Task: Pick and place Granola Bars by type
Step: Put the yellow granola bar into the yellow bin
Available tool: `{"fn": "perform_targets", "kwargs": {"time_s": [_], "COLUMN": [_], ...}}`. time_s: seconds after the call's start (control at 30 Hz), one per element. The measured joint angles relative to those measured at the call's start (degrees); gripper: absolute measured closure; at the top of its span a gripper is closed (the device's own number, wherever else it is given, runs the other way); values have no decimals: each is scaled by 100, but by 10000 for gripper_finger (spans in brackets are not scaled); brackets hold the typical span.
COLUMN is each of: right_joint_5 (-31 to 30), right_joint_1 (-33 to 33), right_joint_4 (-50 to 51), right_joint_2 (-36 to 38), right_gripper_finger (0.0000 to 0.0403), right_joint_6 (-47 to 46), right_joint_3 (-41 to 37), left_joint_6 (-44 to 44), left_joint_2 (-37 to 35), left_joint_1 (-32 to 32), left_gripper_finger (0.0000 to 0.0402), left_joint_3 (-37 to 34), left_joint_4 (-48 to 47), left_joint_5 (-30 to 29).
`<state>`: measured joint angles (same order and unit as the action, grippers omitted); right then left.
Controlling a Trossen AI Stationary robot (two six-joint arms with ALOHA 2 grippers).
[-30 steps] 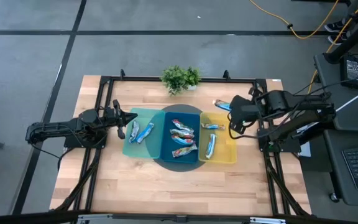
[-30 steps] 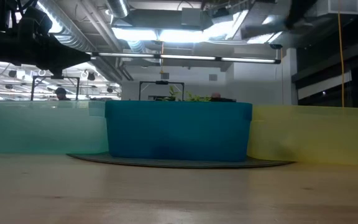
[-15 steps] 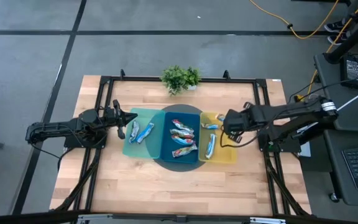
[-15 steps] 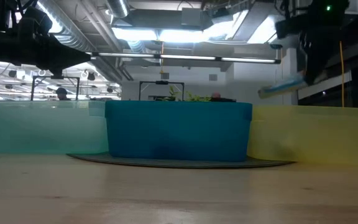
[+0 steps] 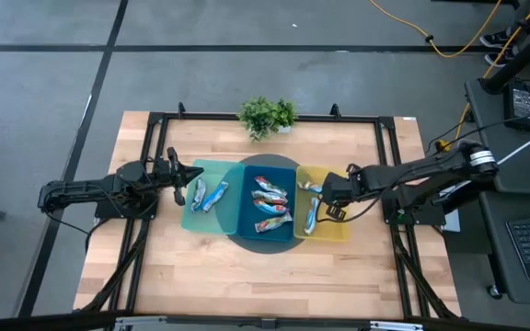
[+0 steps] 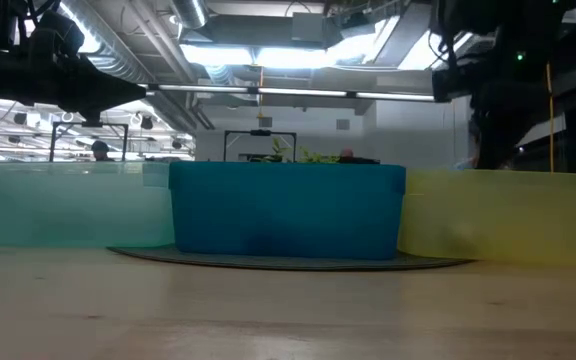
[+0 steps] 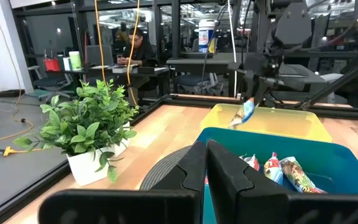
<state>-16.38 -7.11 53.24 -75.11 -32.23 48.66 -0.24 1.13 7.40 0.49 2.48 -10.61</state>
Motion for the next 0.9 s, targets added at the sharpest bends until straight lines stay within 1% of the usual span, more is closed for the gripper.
{"fn": "perform_targets", "kwargs": {"time_s": [0.13,0.3,0.57,0.73,0.9], "right_joint_5": [6,16,141,262,414], "right_joint_1": [6,140,330,328,330], "right_joint_4": [-366,-930,-1099,-1464,-1669], "right_joint_2": [-128,-252,-295,-295,-295], "right_gripper_finger": [376,361,375,359,353], "right_joint_6": [105,121,241,267,268], "right_joint_3": [-181,-501,-795,-986,-1069], "left_joint_6": [0,-1,1,-1,1], "left_joint_2": [0,0,-2,-1,0], "left_joint_1": [-1,-2,0,-2,-2], "left_gripper_finger": [393,391,395,391,393], "left_joint_3": [0,0,0,0,0], "left_joint_4": [0,0,0,0,0], "left_joint_5": [0,0,0,0,0]}}
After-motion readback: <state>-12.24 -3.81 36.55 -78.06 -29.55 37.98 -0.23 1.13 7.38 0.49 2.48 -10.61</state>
